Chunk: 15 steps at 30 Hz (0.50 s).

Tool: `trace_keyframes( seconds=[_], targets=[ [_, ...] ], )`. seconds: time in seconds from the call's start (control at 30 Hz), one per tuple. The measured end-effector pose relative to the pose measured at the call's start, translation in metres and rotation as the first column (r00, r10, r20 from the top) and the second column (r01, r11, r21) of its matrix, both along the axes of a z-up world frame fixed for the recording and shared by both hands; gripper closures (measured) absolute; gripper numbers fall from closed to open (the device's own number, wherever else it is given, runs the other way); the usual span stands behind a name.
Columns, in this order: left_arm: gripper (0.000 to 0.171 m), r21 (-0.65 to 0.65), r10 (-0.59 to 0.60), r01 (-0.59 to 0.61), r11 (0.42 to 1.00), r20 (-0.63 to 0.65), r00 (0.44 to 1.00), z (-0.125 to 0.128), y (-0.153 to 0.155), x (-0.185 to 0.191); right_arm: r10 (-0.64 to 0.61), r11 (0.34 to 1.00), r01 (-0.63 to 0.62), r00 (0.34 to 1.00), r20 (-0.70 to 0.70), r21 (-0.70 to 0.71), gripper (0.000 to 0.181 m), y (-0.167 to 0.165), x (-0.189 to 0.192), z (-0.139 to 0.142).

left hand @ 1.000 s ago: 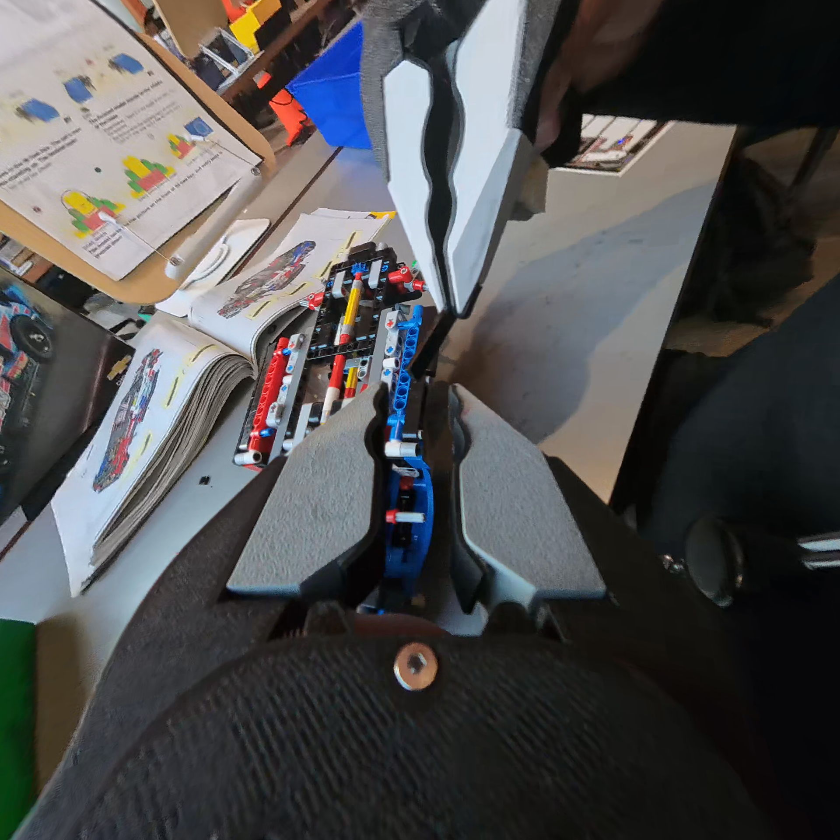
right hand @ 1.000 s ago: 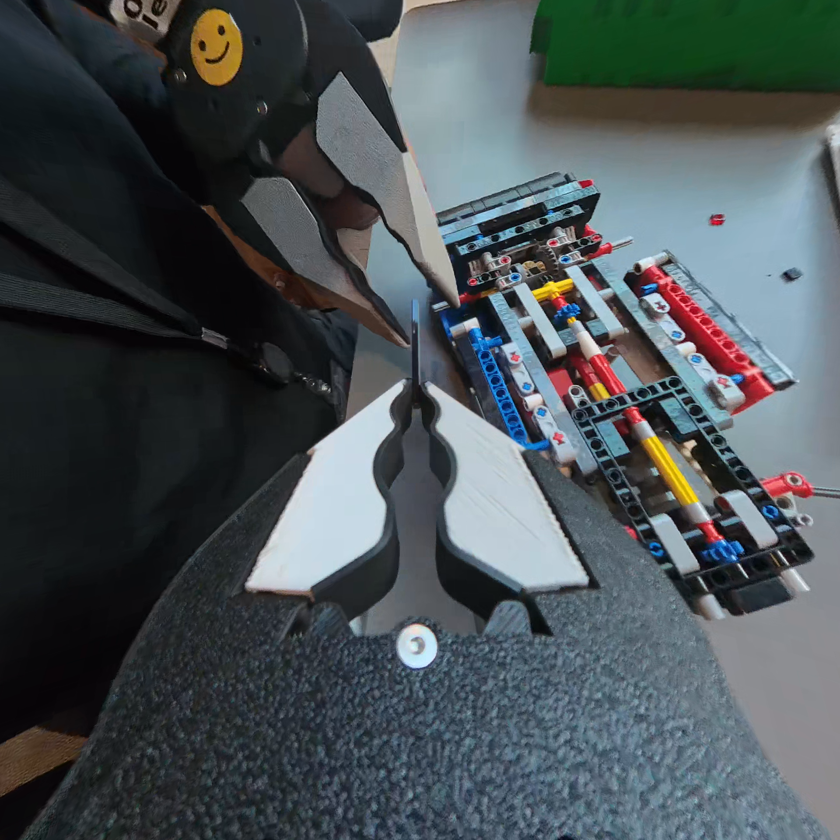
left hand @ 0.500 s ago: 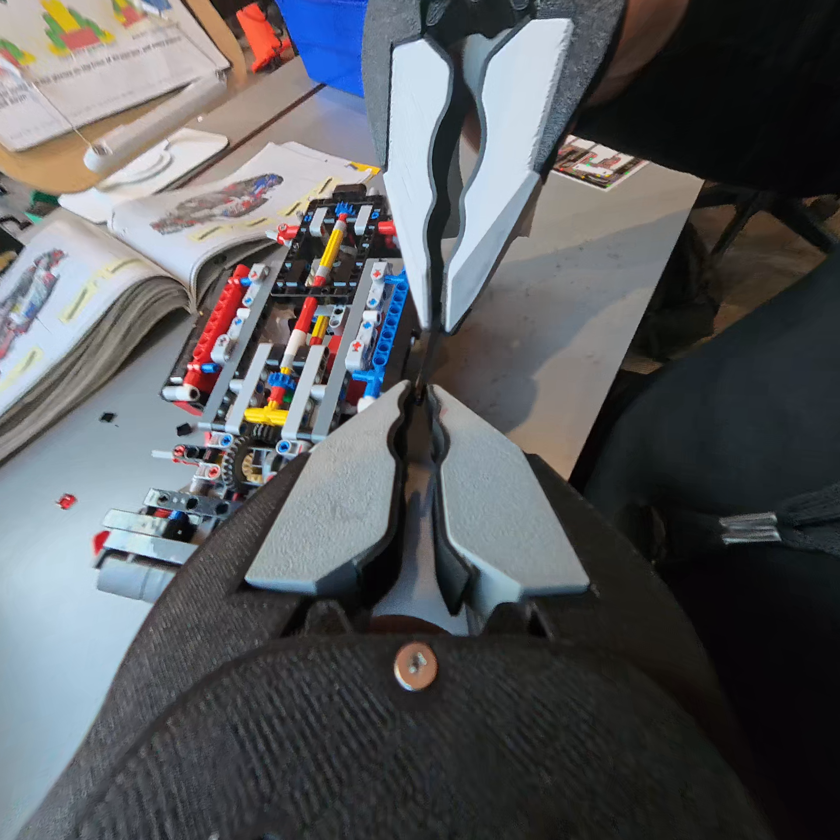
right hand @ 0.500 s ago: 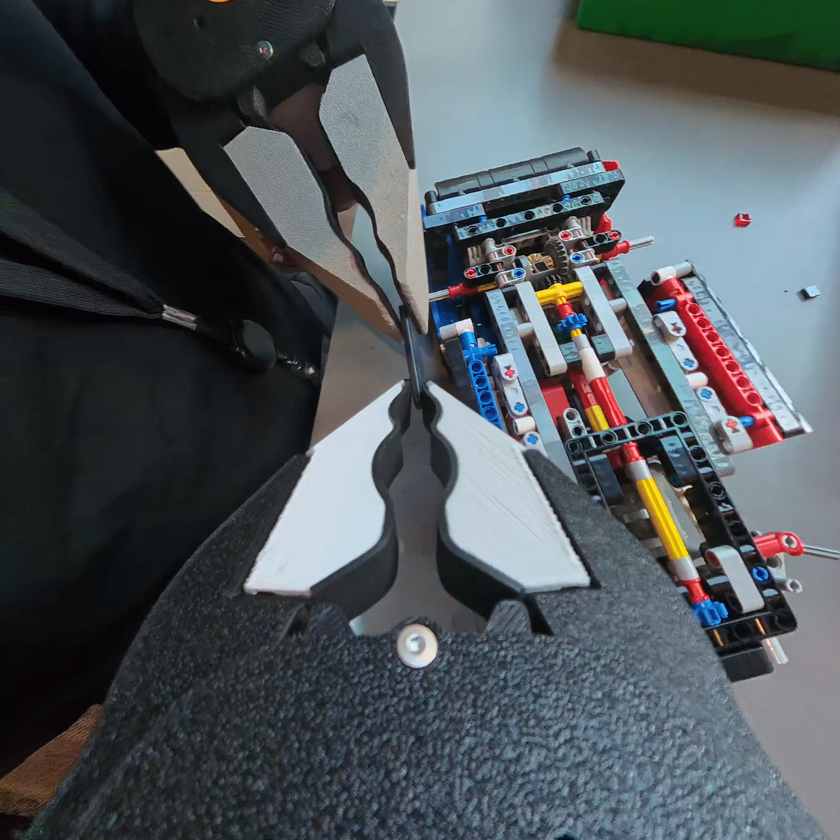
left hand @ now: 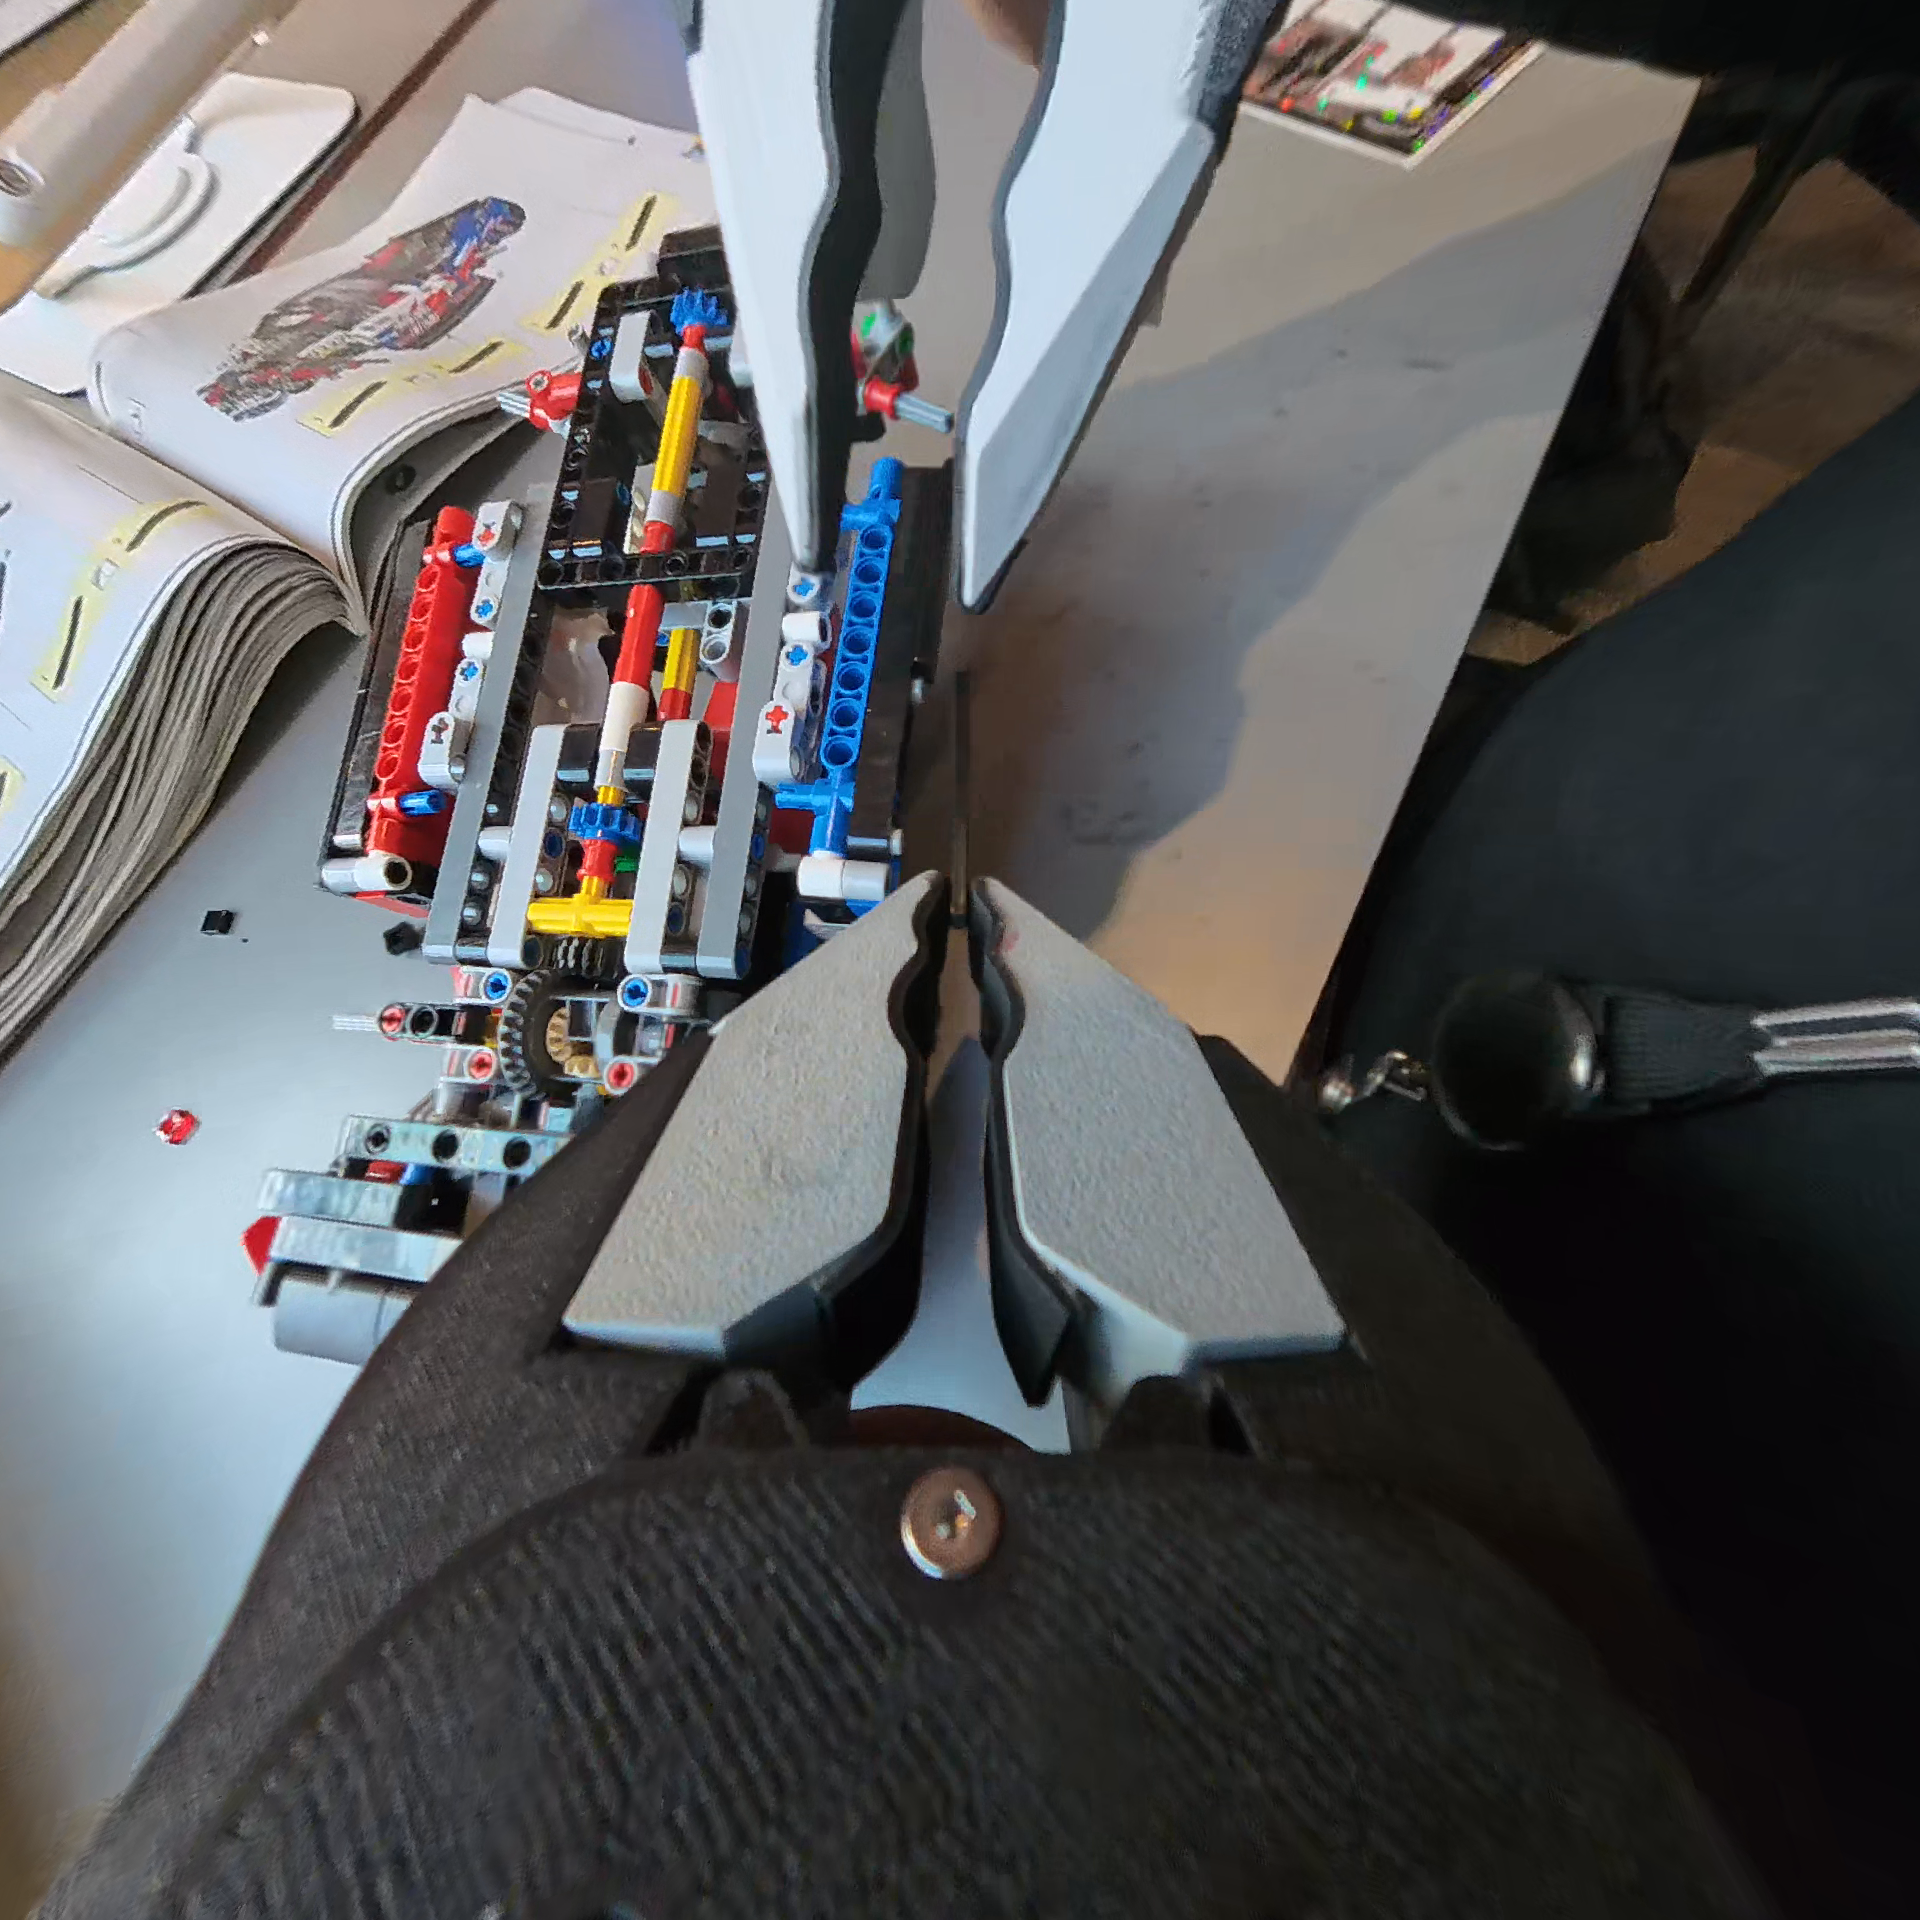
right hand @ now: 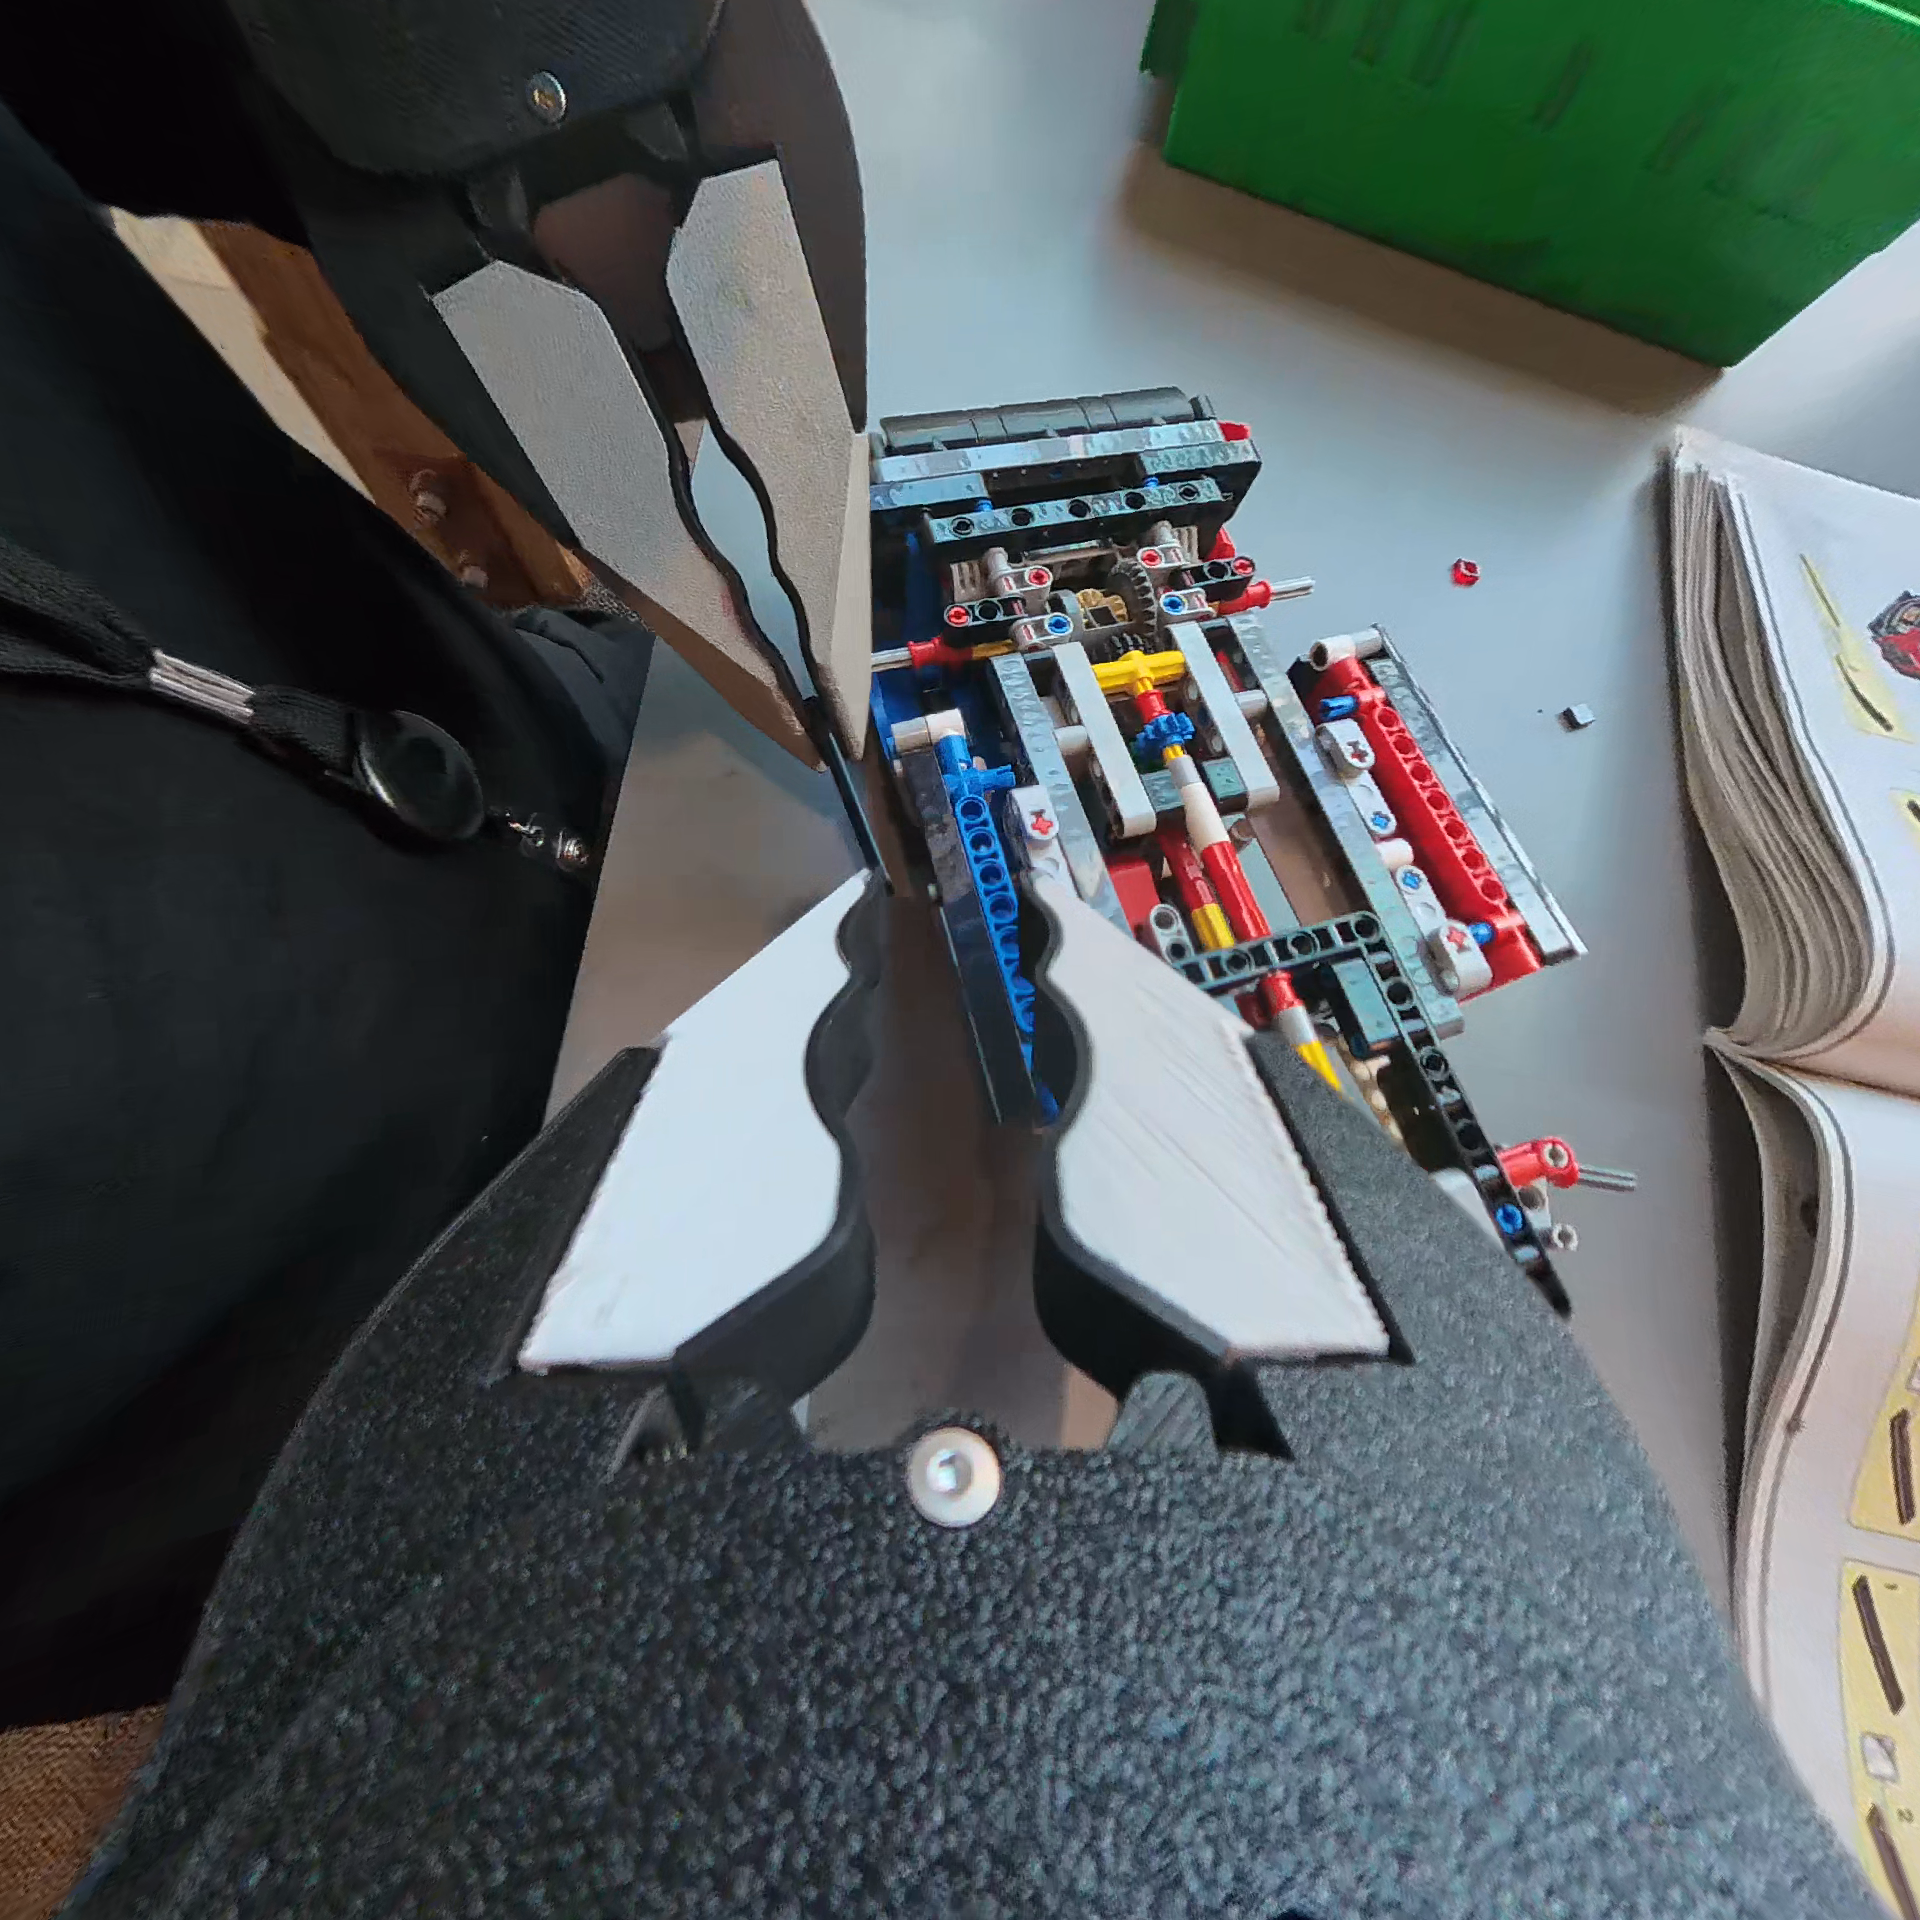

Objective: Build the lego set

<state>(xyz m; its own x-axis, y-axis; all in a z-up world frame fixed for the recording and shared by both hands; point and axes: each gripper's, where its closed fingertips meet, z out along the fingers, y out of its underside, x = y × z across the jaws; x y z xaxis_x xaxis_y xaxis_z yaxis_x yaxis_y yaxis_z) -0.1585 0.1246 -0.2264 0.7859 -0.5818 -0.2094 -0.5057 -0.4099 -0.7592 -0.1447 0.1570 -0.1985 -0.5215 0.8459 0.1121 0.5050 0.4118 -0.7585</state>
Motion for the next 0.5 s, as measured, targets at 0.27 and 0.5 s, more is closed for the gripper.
trace_keyframes(
  seconds=[0.27,0.5],
  targets=[
    [0.171,-0.05,-0.02,0.018,0.999,-0.039,0.999,0.002,0.004,0.0,0.092,0.989,-0.1,0.993,0.071,0.107,0.152,-0.002,-0.007,-0.02],
    [0.171,-0.092,-0.025,0.022,0.996,-0.032,0.999,0.003,0.006,0.0,0.154,0.95,-0.13,0.986,-0.066,0.284,0.158,-0.006,-0.007,-0.008]
  ],
)
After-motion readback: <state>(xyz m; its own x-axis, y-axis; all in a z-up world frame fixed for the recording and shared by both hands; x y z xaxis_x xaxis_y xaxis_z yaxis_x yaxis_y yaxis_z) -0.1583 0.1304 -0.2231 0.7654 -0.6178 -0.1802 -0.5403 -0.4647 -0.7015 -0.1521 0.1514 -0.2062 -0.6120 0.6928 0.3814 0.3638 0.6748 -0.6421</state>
